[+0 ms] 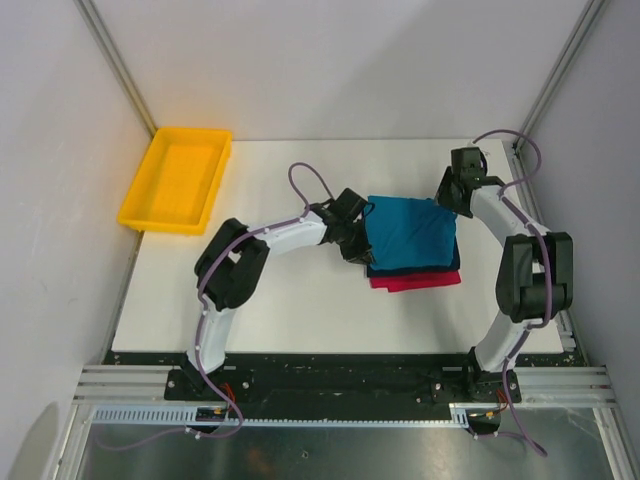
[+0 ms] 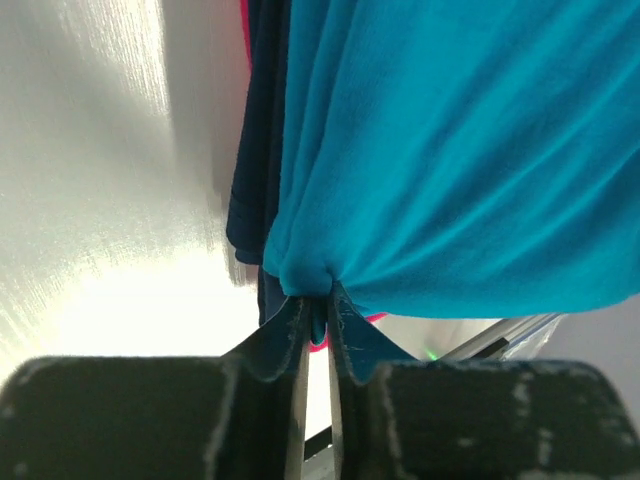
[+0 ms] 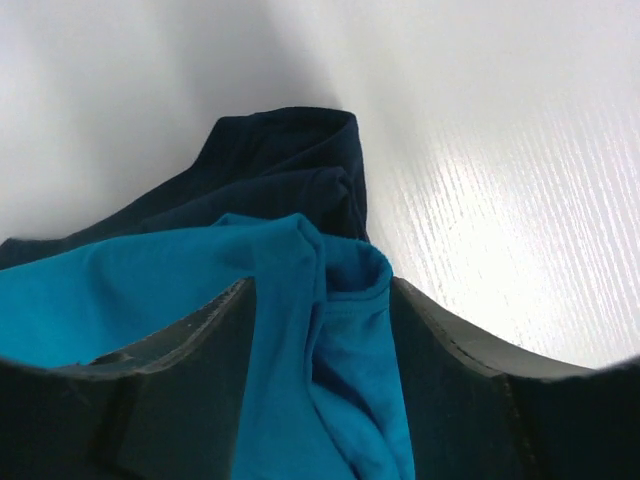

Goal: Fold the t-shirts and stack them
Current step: Put the neatly folded tshirt into the corner of the board with both arms

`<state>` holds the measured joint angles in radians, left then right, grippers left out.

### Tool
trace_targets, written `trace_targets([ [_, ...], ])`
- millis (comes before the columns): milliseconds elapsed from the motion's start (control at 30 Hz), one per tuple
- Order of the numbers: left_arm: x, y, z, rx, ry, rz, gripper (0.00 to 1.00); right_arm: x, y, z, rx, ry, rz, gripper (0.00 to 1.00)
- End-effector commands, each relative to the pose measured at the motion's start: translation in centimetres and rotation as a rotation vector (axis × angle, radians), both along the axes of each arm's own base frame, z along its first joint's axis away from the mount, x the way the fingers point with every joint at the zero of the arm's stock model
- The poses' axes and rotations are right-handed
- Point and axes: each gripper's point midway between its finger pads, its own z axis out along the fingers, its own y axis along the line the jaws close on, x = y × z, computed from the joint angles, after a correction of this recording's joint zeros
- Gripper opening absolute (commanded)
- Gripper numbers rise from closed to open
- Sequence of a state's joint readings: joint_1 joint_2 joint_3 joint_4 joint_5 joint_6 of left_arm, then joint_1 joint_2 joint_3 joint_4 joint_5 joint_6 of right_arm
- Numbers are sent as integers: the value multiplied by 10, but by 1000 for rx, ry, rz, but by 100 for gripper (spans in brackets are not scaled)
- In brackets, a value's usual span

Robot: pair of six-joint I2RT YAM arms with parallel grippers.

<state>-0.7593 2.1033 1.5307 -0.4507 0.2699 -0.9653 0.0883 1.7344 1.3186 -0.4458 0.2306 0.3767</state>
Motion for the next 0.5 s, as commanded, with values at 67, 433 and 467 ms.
trace_targets([
  [67,3,-4,45,-57,-111,-51,23,11,-4,41,-14,-41,-37,62],
  [433,11,-17,91,-145,-188,-82,40,-57,48,56,160,-13,-4,39],
  [467,11,-17,94,-149,-190,-83,41,-64,52,48,183,-2,-4,37],
])
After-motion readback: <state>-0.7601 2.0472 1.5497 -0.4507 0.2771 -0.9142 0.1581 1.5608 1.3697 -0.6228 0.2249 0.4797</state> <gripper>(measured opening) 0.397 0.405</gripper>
